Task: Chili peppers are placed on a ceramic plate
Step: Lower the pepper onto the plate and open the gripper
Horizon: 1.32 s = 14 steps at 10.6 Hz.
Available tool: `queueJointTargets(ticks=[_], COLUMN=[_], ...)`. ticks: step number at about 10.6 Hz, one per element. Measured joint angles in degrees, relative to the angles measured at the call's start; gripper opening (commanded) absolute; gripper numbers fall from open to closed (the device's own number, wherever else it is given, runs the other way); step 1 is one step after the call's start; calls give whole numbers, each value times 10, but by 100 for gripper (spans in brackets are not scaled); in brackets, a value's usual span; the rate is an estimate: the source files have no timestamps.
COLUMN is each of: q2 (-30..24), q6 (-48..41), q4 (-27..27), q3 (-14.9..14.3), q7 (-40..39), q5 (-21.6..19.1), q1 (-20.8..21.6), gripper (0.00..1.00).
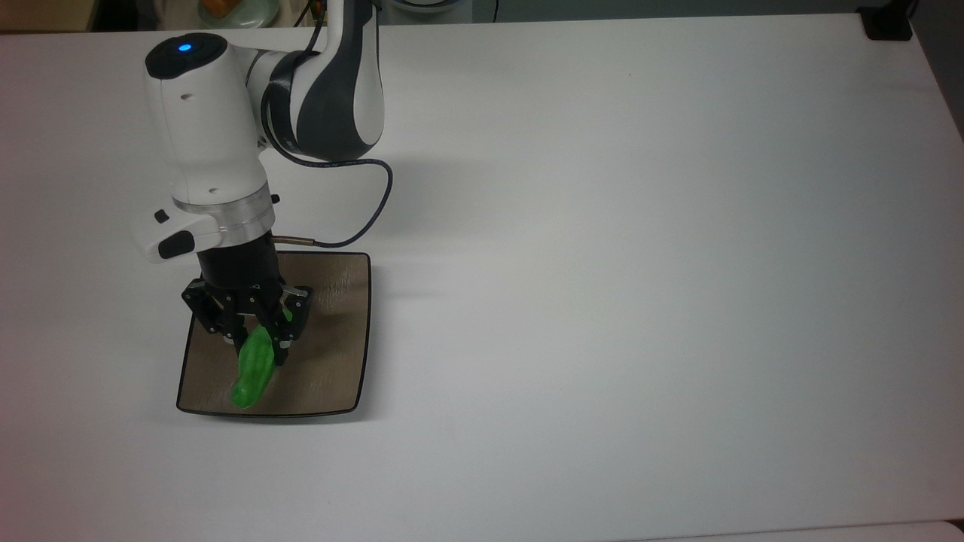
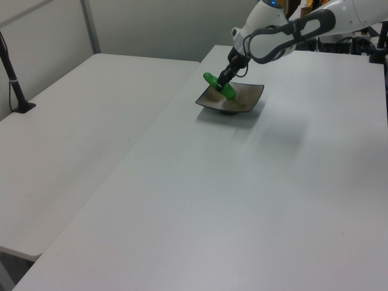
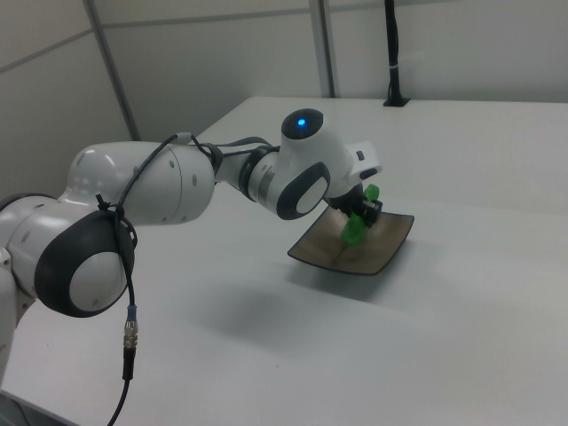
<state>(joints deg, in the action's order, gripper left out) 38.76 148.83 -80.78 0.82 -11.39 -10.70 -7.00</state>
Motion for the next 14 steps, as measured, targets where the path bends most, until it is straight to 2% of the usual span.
queueJointTargets(ticks=[3, 4, 6, 8, 9, 10, 14], q2=[3, 4, 5, 6, 6, 6, 6], q6=[0, 0, 0, 0, 0, 0, 0], q4=[0, 0, 0, 0, 0, 0, 0], q3=[0, 0, 0, 0, 0, 0, 0], q7=[3, 3, 3, 3, 3, 3, 3], q5=[0, 0, 0, 0, 0, 0, 0], q1=[0, 0, 0, 0, 0, 0, 8], gripper=[32, 41, 49, 67, 92, 100, 100])
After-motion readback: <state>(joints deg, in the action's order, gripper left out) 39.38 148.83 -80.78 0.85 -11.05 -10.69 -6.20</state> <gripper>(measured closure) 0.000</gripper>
